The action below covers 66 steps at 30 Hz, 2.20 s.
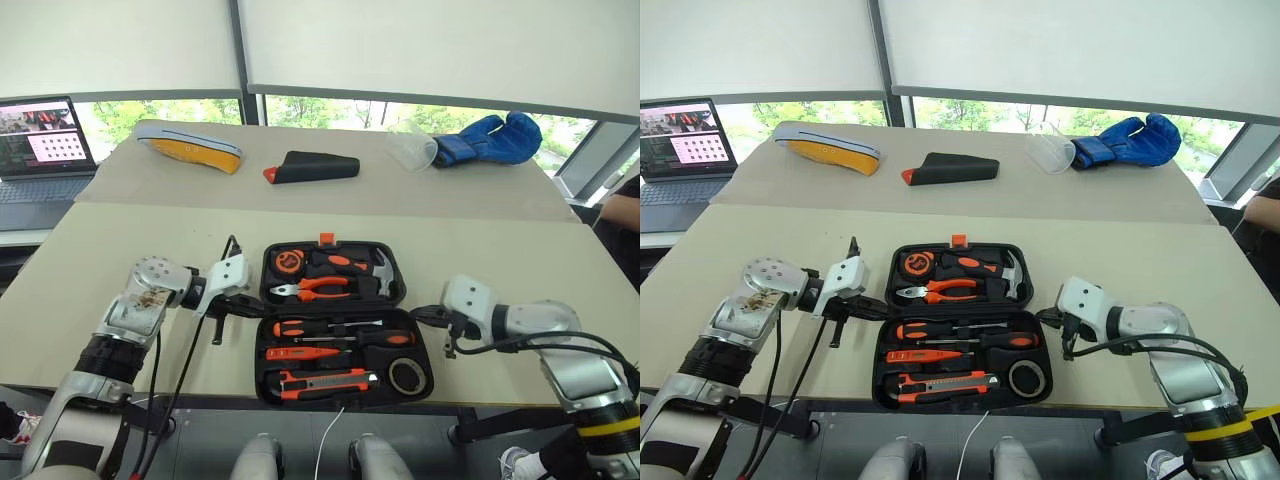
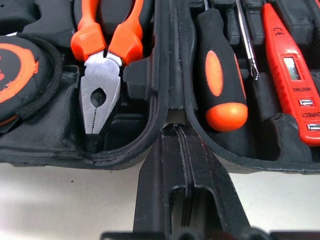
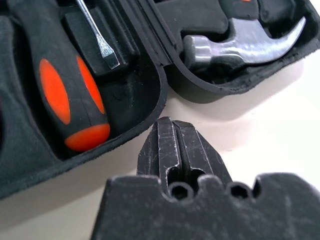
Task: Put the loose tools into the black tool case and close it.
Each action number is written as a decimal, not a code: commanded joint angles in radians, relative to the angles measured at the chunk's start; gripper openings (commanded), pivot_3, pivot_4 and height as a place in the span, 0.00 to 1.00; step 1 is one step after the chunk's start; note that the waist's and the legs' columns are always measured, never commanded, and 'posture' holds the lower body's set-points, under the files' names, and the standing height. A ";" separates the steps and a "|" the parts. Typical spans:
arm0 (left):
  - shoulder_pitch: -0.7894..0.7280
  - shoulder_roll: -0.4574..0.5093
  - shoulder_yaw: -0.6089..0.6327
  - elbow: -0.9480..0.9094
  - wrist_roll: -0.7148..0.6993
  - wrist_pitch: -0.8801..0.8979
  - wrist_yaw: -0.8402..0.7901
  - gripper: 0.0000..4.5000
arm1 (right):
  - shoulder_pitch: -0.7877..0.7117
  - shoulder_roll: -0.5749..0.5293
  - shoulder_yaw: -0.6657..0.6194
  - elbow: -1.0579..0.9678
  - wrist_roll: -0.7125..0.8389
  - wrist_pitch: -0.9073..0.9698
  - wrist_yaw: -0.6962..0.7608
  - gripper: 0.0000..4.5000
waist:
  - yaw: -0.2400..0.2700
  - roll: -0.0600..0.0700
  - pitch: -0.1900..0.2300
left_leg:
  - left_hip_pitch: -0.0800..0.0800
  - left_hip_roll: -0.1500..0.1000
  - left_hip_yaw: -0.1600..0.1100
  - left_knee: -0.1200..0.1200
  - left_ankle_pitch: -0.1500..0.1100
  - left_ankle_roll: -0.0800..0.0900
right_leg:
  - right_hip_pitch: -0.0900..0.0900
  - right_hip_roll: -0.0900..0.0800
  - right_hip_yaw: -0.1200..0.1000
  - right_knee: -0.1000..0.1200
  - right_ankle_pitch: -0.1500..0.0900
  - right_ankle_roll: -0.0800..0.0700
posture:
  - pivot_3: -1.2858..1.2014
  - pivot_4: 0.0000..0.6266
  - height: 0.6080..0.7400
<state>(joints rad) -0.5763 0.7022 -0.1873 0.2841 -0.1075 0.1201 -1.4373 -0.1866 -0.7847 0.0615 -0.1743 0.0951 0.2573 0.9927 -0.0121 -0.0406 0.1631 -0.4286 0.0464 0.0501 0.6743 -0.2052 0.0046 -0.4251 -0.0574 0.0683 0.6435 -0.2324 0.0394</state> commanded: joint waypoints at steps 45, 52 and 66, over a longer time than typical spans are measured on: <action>-0.313 -0.167 0.174 0.269 -0.200 0.961 0.448 0.74 | -0.431 0.234 -0.162 0.207 0.361 0.927 -0.424 0.88 | -0.009 -0.001 0.001 | -0.004 -0.001 -0.002 -0.001 0.001 -0.001 | -0.005 0.000 0.000 0.003 0.000 0.000 | 0.52 0.24 0.95; -0.295 -0.159 0.185 0.257 -0.224 0.961 0.464 0.23 | -0.417 0.252 -0.175 0.182 0.378 0.960 -0.437 0.39 | -0.013 -0.001 0.001 | -0.001 -0.001 -0.002 0.000 0.001 -0.001 | -0.002 0.000 0.000 0.003 0.001 0.000 | 0.52 0.24 0.95; -0.283 -0.193 0.242 0.205 -0.260 0.842 0.472 0.00 | -0.483 0.307 -0.221 0.177 0.340 0.802 -0.518 0.01 | -0.009 -0.001 0.000 | 0.003 -0.001 -0.002 0.001 0.001 -0.002 | 0.002 0.000 0.001 0.003 0.003 0.000 | 0.52 0.24 0.95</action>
<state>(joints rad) -0.8506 0.5406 0.0440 0.5321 -0.3429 1.0413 -0.9668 -0.6045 -0.4825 -0.1262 0.0373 0.4501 1.1694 0.5064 -0.0209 -0.0411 0.1635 -0.4260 0.0455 0.0483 0.6751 -0.2038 0.0029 -0.4241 -0.0572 0.0689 0.6464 -0.2297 0.0399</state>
